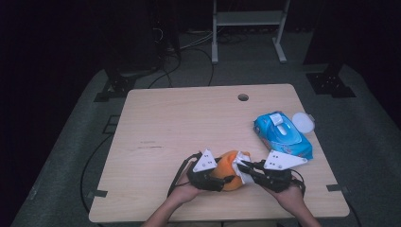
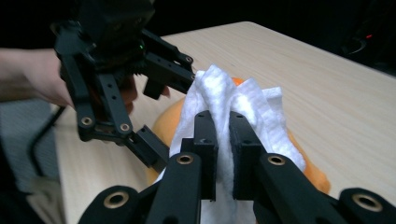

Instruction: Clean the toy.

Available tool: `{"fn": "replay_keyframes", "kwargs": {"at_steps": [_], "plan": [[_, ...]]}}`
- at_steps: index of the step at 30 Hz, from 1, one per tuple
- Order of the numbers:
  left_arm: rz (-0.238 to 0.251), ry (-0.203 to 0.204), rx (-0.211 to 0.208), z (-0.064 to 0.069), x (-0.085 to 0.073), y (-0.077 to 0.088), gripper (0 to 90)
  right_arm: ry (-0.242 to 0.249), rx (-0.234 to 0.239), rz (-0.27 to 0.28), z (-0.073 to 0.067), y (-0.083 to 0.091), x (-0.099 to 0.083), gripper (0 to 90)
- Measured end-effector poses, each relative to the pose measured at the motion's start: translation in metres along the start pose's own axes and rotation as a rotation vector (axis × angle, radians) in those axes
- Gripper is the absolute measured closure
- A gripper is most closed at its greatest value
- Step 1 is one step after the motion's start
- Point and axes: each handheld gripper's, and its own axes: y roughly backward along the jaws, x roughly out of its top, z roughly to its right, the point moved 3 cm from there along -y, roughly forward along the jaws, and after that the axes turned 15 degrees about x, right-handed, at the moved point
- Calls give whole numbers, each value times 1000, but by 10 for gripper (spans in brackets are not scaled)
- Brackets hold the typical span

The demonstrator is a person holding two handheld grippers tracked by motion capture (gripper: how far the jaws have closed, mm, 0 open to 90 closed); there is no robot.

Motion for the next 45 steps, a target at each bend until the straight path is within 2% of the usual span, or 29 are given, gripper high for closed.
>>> {"fn": "replay_keyframes", "kwargs": {"at_steps": [2,4,6,7,9,11,13,14,15,17,20,22,24,26,27,28,29,30,31,33,35,36,37,38,39,41,42,44,45], "plan": [[-4,9,-4,-1,0,0,320,-26,-23,-2,8,4,-3,824],[-2,7,-10,-1,0,0,316,-12,-99,-66,19,6,-11,824],[4,-5,-13,1,-1,0,311,-46,-121,-99,30,12,-20,823],[4,-19,-14,3,-1,0,310,-66,-120,-94,34,14,-22,823],[10,-32,-18,7,-1,-2,307,-69,-105,-70,33,18,-20,823],[18,-56,-20,14,-2,-5,305,-65,-59,-14,24,19,-11,823],[20,-109,-11,22,-2,-6,302,-51,-6,31,14,18,-2,823],[19,-131,-6,25,-2,-5,300,-41,13,35,10,16,1,823],[13,-142,-4,26,-2,-5,296,-27,14,25,7,14,3,823],[12,-132,-17,25,-2,-4,295,-21,10,3,8,12,0,823],[22,-120,-50,22,-1,-2,275,-70,19,-9,17,14,-9,823],[54,-90,-60,18,2,0,238,-101,30,0,20,16,-13,823],[64,-50,-61,13,4,2,184,-84,20,-20,19,17,-14,824],[36,-39,-48,7,2,-1,115,-89,17,-17,20,17,-15,824],[17,-27,-64,6,-1,-4,102,-94,21,-16,20,18,-15,824],[19,-16,-75,7,-4,-7,104,-94,24,-14,20,17,-14,824],[31,-21,-71,8,-6,-8,115,-90,21,-17,20,17,-12,824],[43,-26,-61,10,-6,-8,167,-87,15,-20,18,17,-10,824],[60,-46,-36,11,-5,-6,258,-86,15,-13,17,19,-7,824],[83,-86,10,15,1,-1,375,-64,26,20,10,22,1,824],[108,-123,42,18,7,4,415,-44,40,48,2,23,10,824],[104,-153,51,19,8,5,419,-22,40,50,-1,21,14,824],[89,-179,43,21,8,5,419,-3,38,42,-4,18,16,824],[65,-190,15,23,5,4,416,7,19,21,-5,15,16,824],[68,-183,-3,24,2,3,413,16,-4,-9,-5,11,15,824],[69,-176,-6,25,0,1,404,13,-48,-71,2,7,6,824],[65,-172,-11,25,1,1,394,2,-56,-85,7,7,0,824],[67,-162,-21,25,1,-1,361,-80,-9,-45,16,12,-9,824],[72,-161,-26,26,1,-1,327,-80,-13,-55,16,14,-10,824]]}}
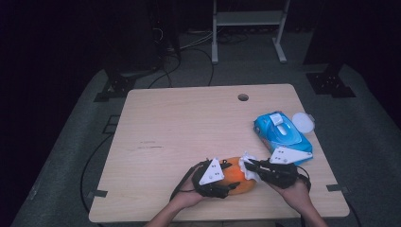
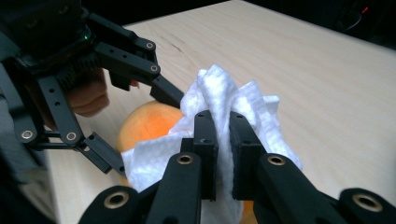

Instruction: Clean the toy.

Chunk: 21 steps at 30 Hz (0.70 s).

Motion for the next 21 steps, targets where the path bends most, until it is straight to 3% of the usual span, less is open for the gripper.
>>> {"fn": "replay_keyframes", "kwargs": {"at_steps": [3,7,8,11,14,15,18,20,21], "plan": [[21,29,2,-1,1,-2,196,7,2,-15,-1,2,-2,824],[21,7,10,3,-3,-5,155,0,13,-12,-2,0,-1,824],[17,-3,19,4,-3,-5,181,-4,18,-10,-3,-1,0,824],[32,-64,68,2,2,1,368,6,11,-2,-4,-1,2,824],[53,-53,112,-6,6,6,413,12,-2,35,-4,3,8,824],[43,-47,123,-9,6,6,403,14,-4,34,-4,2,9,824],[20,48,35,-15,2,5,276,9,8,-1,-1,-5,4,824],[30,103,17,-18,3,5,213,3,15,-21,0,-7,0,824],[21,111,14,-20,3,4,188,-5,26,-20,0,-6,-1,824]]}}
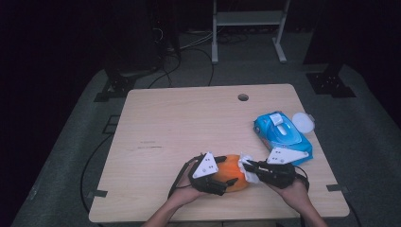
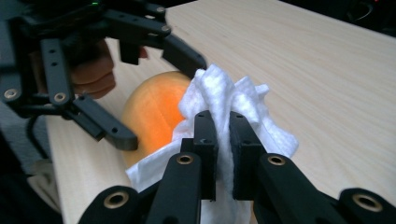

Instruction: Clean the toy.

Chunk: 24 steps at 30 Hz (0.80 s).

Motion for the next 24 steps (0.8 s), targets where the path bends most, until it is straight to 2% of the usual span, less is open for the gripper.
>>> {"fn": "replay_keyframes", "kwargs": {"at_steps": [2,5,8,10,12,13,14,15,17,20,21,24], "plan": [[-12,-2,-11,1,-3,-1,201,7,12,-6,-4,0,0,823],[-36,-23,-40,5,-6,0,255,39,0,-30,-8,-2,-1,823],[-53,-2,-112,5,-7,2,270,10,-14,-25,0,2,-2,822],[-35,28,-150,1,-4,5,276,-4,-32,-27,4,3,-6,823],[5,94,-133,-5,0,7,269,2,-34,-27,4,3,-8,824],[7,129,-104,-9,1,7,245,3,-29,-29,2,2,-8,824],[1,144,-68,-12,0,5,231,8,-12,-30,1,2,-8,824],[-9,143,-49,-14,-1,4,227,10,12,-25,-2,1,-7,823],[-32,159,-73,-12,-6,1,236,25,24,-31,-6,-2,-5,823],[-41,155,-82,-9,-7,0,263,23,20,-32,-5,-2,-4,822],[-42,147,-97,-7,-7,0,266,19,16,-27,-3,-1,-4,822],[-51,91,-151,3,-6,1,275,8,-16,-34,2,-1,-5,819]]}}
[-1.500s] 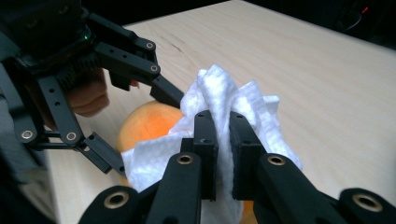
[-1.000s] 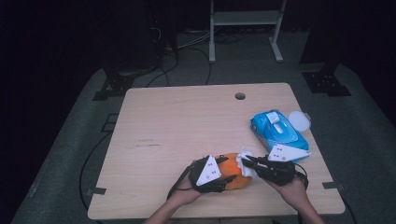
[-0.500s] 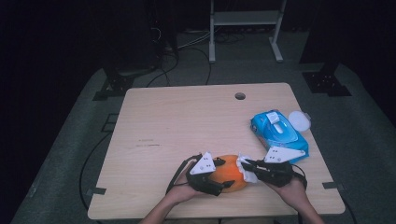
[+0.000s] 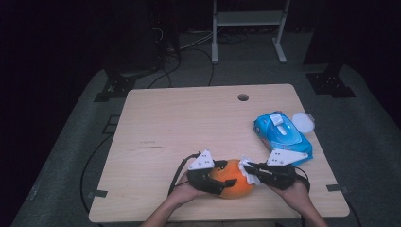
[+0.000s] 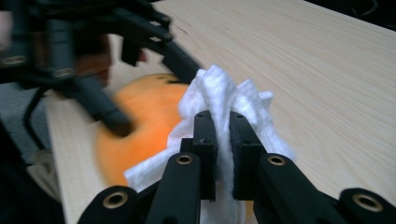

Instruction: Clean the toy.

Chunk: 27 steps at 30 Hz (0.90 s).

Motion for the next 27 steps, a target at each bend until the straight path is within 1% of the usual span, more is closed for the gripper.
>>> {"fn": "replay_keyframes", "kwargs": {"at_steps": [1,3,4,5,6,7,8,9,10,11,12,13,15,16,17,18,19,20,21,23,25,26,27], "plan": [[-1,-12,-3,2,1,1,274,-5,1,-4,2,0,-1,819],[2,-10,-3,1,4,3,255,-16,12,-9,3,-1,-3,820],[10,-5,5,-1,6,3,235,-16,13,-12,2,-1,-4,821],[13,9,28,-3,7,3,201,-10,17,-13,0,-2,-4,821],[9,27,43,-6,8,2,162,0,30,-14,-2,-3,-4,821],[-5,49,44,-8,7,1,130,6,56,-7,-4,-4,-3,821],[-26,56,42,-10,5,-1,106,15,76,-4,-8,-5,-2,820],[-47,66,28,-11,2,-4,97,29,88,-6,-11,-6,-1,819],[-66,84,16,-10,-1,-6,101,40,87,-13,-12,-7,1,819],[-69,88,10,-9,-3,-6,120,46,82,-18,-12,-7,1,819],[-68,83,4,-9,-4,-6,147,43,75,-21,-11,-6,1,819],[-74,69,-11,-7,-3,-5,158,35,66,-20,-8,-4,1,819],[-86,27,-53,-2,-2,-4,161,19,20,-18,-3,0,-1,819],[-87,6,-62,0,-2,-3,161,6,7,-22,1,1,-3,820],[-84,-10,-59,1,-1,-2,160,-8,13,-21,2,2,-4,820],[-80,-13,-62,1,0,-2,154,-10,33,-25,2,1,-5,820],[-77,-12,-60,0,2,-2,123,-5,52,-38,-1,-1,-6,820],[-75,1,-41,-1,4,-3,95,15,60,-48,-4,-4,-7,820],[-82,7,-32,-3,4,-4,65,33,72,-46,-6,-6,-7,820],[-106,27,-39,-4,0,-10,22,31,88,-39,-7,-7,-5,820],[-110,36,-45,-1,-5,-13,32,31,85,-43,-6,-7,-6,819],[-114,37,-52,0,-6,-14,62,20,84,-42,-4,-6,-7,819],[-118,27,-50,0,-6,-13,114,14,84,-40,-2,-5,-7,819]]}}
